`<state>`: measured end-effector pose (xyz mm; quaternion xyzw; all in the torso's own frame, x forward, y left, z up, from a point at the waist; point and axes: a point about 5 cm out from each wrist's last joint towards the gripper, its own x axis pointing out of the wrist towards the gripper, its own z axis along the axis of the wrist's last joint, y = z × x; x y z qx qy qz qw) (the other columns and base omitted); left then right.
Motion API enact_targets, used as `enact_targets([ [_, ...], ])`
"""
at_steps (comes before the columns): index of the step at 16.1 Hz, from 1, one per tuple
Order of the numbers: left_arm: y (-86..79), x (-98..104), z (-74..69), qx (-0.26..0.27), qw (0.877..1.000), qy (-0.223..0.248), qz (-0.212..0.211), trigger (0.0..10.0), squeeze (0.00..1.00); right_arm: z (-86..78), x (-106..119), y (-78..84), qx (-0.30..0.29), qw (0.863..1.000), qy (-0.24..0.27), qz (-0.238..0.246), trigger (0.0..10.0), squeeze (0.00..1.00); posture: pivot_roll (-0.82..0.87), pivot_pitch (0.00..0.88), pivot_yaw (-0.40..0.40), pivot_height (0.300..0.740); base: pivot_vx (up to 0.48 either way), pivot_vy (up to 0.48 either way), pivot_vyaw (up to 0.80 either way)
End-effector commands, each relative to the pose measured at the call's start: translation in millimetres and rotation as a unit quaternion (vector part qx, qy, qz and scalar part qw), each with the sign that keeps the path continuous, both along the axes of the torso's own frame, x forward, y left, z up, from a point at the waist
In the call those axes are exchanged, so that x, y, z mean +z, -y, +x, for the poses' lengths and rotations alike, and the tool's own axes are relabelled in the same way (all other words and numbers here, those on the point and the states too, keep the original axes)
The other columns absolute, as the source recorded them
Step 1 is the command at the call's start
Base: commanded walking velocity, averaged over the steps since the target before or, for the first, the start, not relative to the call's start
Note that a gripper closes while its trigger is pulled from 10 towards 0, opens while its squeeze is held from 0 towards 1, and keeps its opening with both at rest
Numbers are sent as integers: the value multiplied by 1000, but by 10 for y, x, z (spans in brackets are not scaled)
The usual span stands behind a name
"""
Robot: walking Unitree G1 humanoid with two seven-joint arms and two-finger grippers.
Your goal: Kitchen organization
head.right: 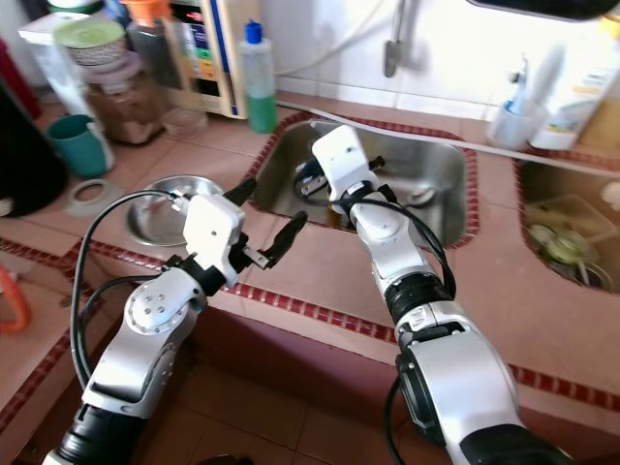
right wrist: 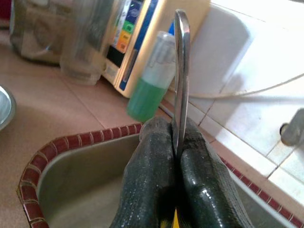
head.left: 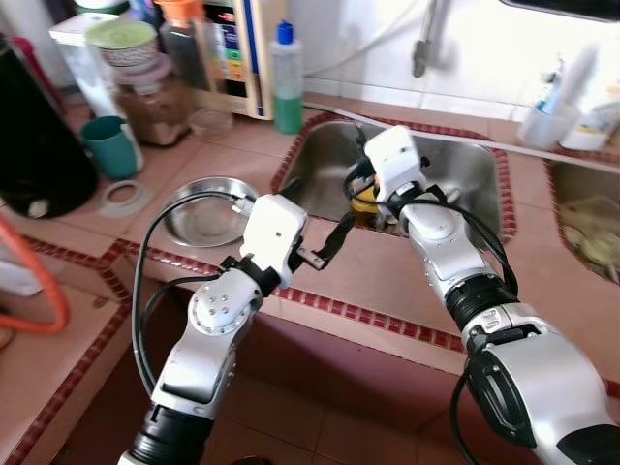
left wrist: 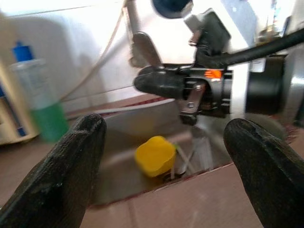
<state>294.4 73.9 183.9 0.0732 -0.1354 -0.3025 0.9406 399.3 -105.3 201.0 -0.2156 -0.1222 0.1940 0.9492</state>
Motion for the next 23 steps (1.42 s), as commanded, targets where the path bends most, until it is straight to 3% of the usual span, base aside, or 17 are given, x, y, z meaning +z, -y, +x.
enact_targets([
  [1,-23,20,-17,6,1000,1,4,10000,1000,-55,-439,287,-49,994,-79,-59,0,0,118,122,48,740,0,0,0],
  [4,-38,61,-4,32,999,6,-5,10000,1000,-42,-438,341,-73,991,-70,-87,0,0,121,118,49,740,0,0,0],
  [5,-31,70,-9,30,1000,6,-5,10000,725,-33,-426,361,-85,990,-66,-89,392,0,121,118,51,740,0,0,0],
  [6,-29,69,-12,26,1000,5,-2,10000,522,-20,-404,391,-102,989,-58,-95,1098,0,121,117,51,740,0,0,0],
  [8,-36,69,-13,25,1000,2,-3,10000,467,-10,-406,417,-117,986,-59,-104,3020,0,119,118,52,740,0,0,0],
  [9,-38,71,-12,26,1000,1,-3,10000,0,-14,-441,430,-120,984,-72,-109,7843,0,119,118,52,740,0,0,0],
  [10,-34,76,-9,27,1000,1,-3,10000,0,-22,-487,444,-119,984,-94,-96,10000,1000,120,117,51,740,0,0,0],
  [14,-16,63,-19,27,1000,-2,-3,10000,0,-48,-563,442,-103,983,-119,-92,10000,1000,117,118,49,740,0,0,0],
  [20,-47,71,3,47,999,1,-5,10000,0,-37,-542,461,-115,982,-113,-95,10000,1000,119,121,46,740,0,0,0],
  [23,-124,68,61,81,997,3,5,10000,0,-28,-505,420,-102,986,-112,-73,10000,1000,118,124,46,740,0,0,0],
])
